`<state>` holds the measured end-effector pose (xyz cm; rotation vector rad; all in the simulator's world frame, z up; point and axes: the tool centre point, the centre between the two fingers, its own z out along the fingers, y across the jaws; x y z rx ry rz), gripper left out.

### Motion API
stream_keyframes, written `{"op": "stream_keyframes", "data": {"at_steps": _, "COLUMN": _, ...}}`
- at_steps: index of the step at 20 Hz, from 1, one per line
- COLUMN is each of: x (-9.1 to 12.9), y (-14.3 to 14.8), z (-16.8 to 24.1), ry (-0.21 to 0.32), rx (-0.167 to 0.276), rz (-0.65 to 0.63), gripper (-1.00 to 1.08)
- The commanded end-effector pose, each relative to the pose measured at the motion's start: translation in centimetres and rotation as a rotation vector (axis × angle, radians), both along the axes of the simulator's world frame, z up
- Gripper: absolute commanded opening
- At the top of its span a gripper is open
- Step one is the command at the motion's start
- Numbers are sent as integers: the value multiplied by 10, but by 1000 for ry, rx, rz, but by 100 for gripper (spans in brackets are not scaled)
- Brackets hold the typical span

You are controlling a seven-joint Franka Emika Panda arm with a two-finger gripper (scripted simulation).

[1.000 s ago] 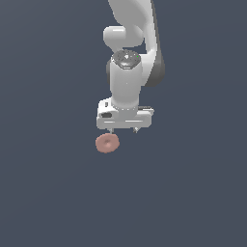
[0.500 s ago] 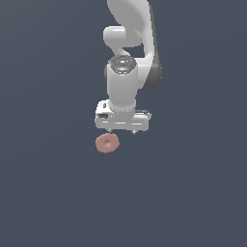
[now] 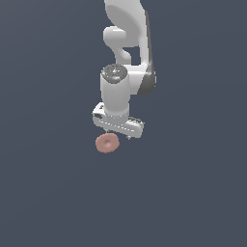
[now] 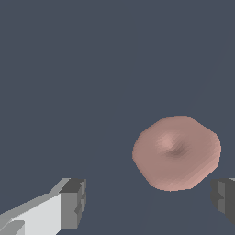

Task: Pick up the object and move it to a goal position.

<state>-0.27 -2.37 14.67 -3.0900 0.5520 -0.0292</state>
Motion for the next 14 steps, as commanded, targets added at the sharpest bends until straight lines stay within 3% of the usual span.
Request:
{"op": "stream_keyframes", "data": {"at_steps": 1, "x": -2, "y": -5, "z": -7, "ry": 3, "rx": 4, "rz": -86, "gripper": 100}}
{"op": "stream_keyframes", "data": {"at_steps": 14, "x": -16, "y": -35, "z": -44, "ry": 15, "rx": 14, "rz": -527, "gripper": 100}}
